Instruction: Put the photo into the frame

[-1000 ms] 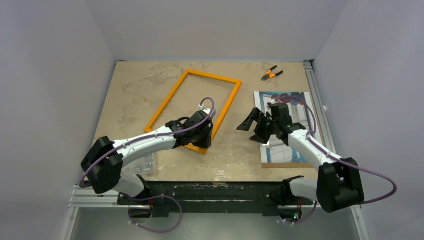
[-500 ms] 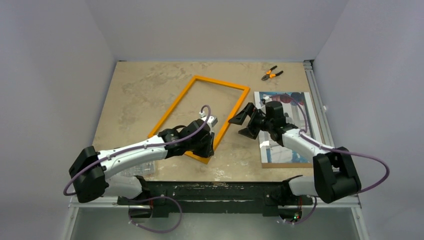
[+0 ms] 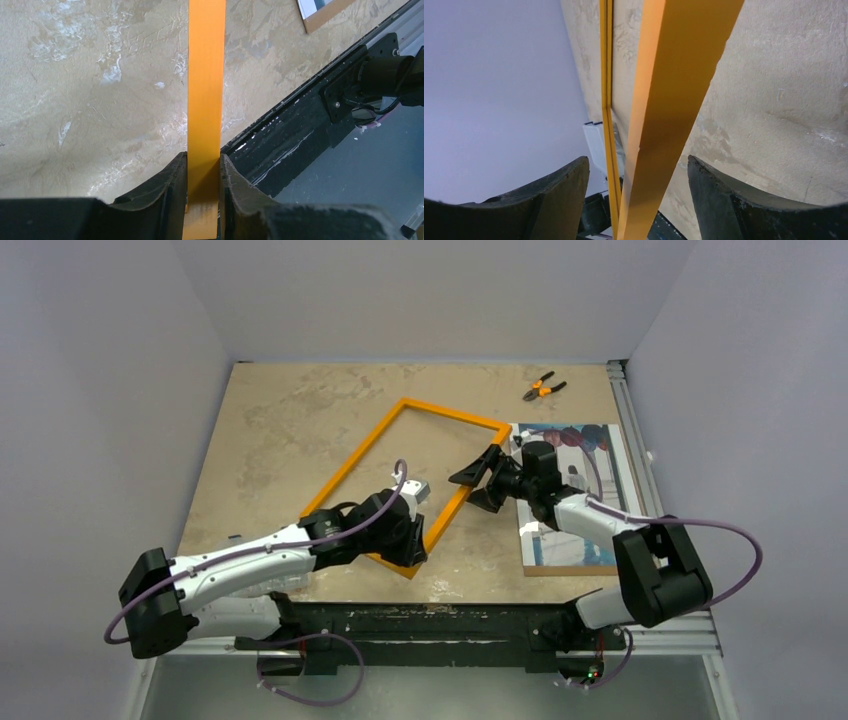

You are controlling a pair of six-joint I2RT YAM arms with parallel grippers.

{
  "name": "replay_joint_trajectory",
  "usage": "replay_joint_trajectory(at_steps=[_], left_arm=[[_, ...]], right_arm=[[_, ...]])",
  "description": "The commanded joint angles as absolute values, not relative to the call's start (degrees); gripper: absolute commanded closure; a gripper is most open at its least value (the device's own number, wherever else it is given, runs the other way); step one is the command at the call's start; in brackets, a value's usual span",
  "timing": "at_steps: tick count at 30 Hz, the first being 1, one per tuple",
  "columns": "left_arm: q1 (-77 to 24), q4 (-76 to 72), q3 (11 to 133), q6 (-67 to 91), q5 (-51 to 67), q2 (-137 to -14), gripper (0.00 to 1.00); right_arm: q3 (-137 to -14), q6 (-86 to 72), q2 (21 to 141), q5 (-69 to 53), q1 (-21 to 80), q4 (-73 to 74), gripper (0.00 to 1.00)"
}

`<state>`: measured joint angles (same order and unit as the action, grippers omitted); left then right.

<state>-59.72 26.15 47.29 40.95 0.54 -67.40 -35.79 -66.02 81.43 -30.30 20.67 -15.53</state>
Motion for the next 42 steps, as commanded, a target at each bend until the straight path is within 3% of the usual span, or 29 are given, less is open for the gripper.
replay_joint_trajectory(at_steps=[1,14,22,24,30,33,36,42], left_arm=[[-60.3,23.5,46.5,42.5,1.9,-63.6,1.00],[-60.4,22.3,42.8,44.2,3.3,-58.0,1.00],[-60.4,23.7,42.8,44.9,2.0,-56.9,0.97],[-60.4,24.7,43.3,44.6,1.5,-56.4,0.90],[-60.3,30.4,47.4,42.3,-1.8,-55.0,0.38],[-60.4,33.1,49.9,40.8,-3.7,-54.3,0.19],[-60.4,35.9,53.6,38.5,-4.4,-55.0,0.12],[-60.7,42.5,64.5,33.3,-6.6,-59.1,0.08]], right_arm=[[-38.6,-67.9,80.3,-29.5,20.7,-16.4,0.33],[-35.9,-71.5,78.0,-26.8,20.3,-22.9,0.54],[-37.6,-69.3,74.3,-24.5,20.2,-18.3,0.96],[-39.2,-67.5,72.8,-22.9,20.3,-13.9,1.00],[-44.6,-63.7,69.0,-18.6,20.3,-1.2,1.00],[-48.5,-62.4,67.6,-16.5,20.3,6.7,1.00],[-52.6,-61.2,66.3,-13.4,20.3,14.7,1.00],[-60.5,-59.6,66.9,-9.6,20.6,27.5,1.00]])
